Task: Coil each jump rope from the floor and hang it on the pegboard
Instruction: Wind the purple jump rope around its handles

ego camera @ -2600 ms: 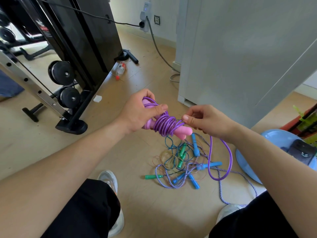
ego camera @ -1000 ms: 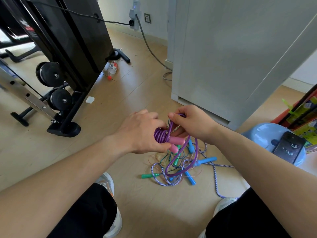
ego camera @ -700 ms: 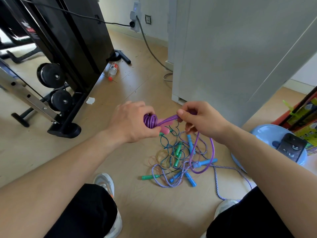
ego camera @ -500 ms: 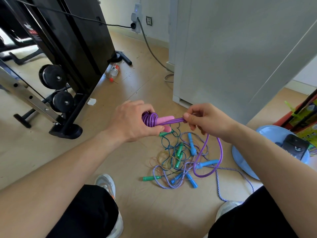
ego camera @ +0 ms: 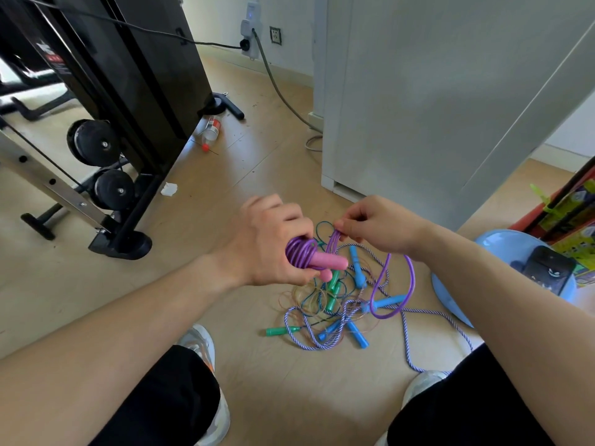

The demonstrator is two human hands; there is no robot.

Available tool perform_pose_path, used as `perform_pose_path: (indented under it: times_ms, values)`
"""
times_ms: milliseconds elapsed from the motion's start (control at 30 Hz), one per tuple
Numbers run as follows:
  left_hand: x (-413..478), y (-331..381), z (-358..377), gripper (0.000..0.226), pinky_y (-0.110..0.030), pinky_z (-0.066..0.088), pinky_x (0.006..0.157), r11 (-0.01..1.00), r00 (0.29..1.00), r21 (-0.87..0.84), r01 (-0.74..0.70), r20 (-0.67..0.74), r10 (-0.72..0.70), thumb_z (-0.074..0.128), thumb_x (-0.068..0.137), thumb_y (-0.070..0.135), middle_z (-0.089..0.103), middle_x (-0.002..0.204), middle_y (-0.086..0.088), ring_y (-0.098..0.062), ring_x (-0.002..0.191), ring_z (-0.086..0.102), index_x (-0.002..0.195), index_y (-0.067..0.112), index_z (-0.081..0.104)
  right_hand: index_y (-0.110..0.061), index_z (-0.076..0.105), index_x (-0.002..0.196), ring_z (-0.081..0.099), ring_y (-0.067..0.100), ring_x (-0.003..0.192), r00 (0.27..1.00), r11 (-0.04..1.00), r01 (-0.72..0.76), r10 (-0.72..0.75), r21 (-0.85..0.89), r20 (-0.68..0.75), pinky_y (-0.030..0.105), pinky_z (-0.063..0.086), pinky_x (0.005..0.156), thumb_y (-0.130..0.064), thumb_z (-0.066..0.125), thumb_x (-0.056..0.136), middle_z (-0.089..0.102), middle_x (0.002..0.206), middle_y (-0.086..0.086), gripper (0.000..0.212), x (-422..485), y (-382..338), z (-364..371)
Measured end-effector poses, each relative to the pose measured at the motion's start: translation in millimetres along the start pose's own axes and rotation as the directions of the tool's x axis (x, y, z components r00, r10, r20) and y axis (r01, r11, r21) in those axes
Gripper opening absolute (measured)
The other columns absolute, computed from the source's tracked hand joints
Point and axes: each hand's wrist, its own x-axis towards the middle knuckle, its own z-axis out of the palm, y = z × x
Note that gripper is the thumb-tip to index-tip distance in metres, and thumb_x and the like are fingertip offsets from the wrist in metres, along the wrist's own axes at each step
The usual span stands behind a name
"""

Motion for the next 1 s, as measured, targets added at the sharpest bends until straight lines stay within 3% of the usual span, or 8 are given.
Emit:
perform_pose_path:
  times_ms: [167,333,433,600,700,833,900,1000]
  values:
    - [-3.3,14.8,11.1,0.064,-0.034,0.036,0.068,0.988,0.988,0.027,-0.151,0.035,0.150,0.055,0.070,0.088,0.059,0.079,0.010,-0.022,0.074,0.048,0.080,0.026,0.064,-0.016,0.068,0.071,0.044,0.014,0.054,0.998,0.988,0.046,-0.052,-0.148,-0.032,0.029,0.035,0.054,-0.034,0.059,0.097,0.056,0.059,0.005,0.033,1.4,-8.7,14.1]
    - [0.5,17.8,5.0,0.062,-0.038,0.037,0.068,0.982,0.981,0.022,-0.188,-0.034,0.189,0.052,0.076,0.084,0.061,0.082,0.007,-0.024,0.076,0.049,0.079,0.023,0.064,-0.024,0.065,0.067,0.050,0.010,0.052,0.992,0.993,0.030,-0.044,-0.117,-0.115,0.025,0.039,0.053,-0.034,0.059,0.097,0.067,0.065,0.003,0.032,2.1,-6.5,13.6]
    - [-4.4,20.3,8.4,0.061,-0.040,0.038,0.069,0.964,0.965,0.043,-0.263,-0.002,0.263,0.056,0.077,0.081,0.062,0.084,0.005,-0.025,0.078,0.050,0.082,0.021,0.065,-0.016,0.067,0.069,0.067,0.014,0.058,1.000,0.997,0.004,-0.004,-0.083,0.003,0.023,0.049,0.057,-0.029,0.055,0.097,0.070,0.064,0.001,0.034,-0.4,-7.1,22.6]
    - [-4.2,23.0,3.3,0.060,-0.043,0.042,0.071,0.965,0.965,0.016,-0.260,-0.007,0.261,0.064,0.077,0.074,0.062,0.093,-0.001,-0.025,0.080,0.053,0.092,0.015,0.062,0.003,0.064,0.103,0.074,0.028,0.078,0.970,0.982,-0.144,0.116,0.121,0.215,0.039,0.061,0.061,-0.020,0.039,0.103,0.072,0.093,0.016,0.034,0.8,-7.2,28.8]
    - [-3.5,23.3,0.3,0.057,-0.044,0.043,0.072,0.959,0.959,0.019,-0.284,-0.008,0.284,0.067,0.076,0.068,0.062,0.096,-0.004,-0.027,0.081,0.056,0.091,0.014,0.060,0.008,0.061,0.101,0.067,0.034,0.066,0.975,0.972,-0.145,0.109,0.185,0.193,0.041,0.055,0.061,-0.007,0.038,0.096,0.068,0.086,0.027,0.028,1.0,-9.9,34.2]
    - [-6.4,26.0,2.2,0.055,-0.044,0.042,0.074,0.960,0.959,-0.001,-0.278,0.050,0.278,0.069,0.073,0.065,0.060,0.094,-0.003,-0.027,0.082,0.054,0.090,0.013,0.058,0.006,0.061,0.091,0.058,0.021,0.059,0.974,0.975,-0.133,0.095,0.180,0.205,0.035,0.049,0.056,0.006,0.036,0.086,0.060,0.072,0.013,0.025,-3.4,-11.9,42.1]
    - [-8.0,27.2,0.8,0.045,-0.044,0.041,0.076,0.968,0.967,-0.061,-0.243,0.064,0.247,0.064,0.079,0.056,0.058,0.093,-0.002,-0.026,0.082,0.053,0.090,0.012,0.057,-0.002,0.060,0.084,0.059,0.017,0.053,0.975,0.972,-0.131,0.090,0.196,0.203,0.033,0.051,0.053,0.007,0.035,0.086,0.060,0.068,0.008,0.027,-5.9,-12.4,43.2]
    - [-6.9,23.3,2.8,0.010,-0.046,0.042,0.076,0.966,0.976,-0.157,-0.204,0.045,0.213,0.053,0.084,0.017,0.057,0.095,-0.004,-0.026,0.082,0.050,0.092,0.011,0.051,-0.009,0.058,0.079,0.059,0.015,0.053,0.984,0.971,-0.104,0.068,0.216,0.165,0.039,0.056,0.055,0.002,0.038,0.091,0.058,0.068,0.007,0.025,-7.6,-11.4,46.0]
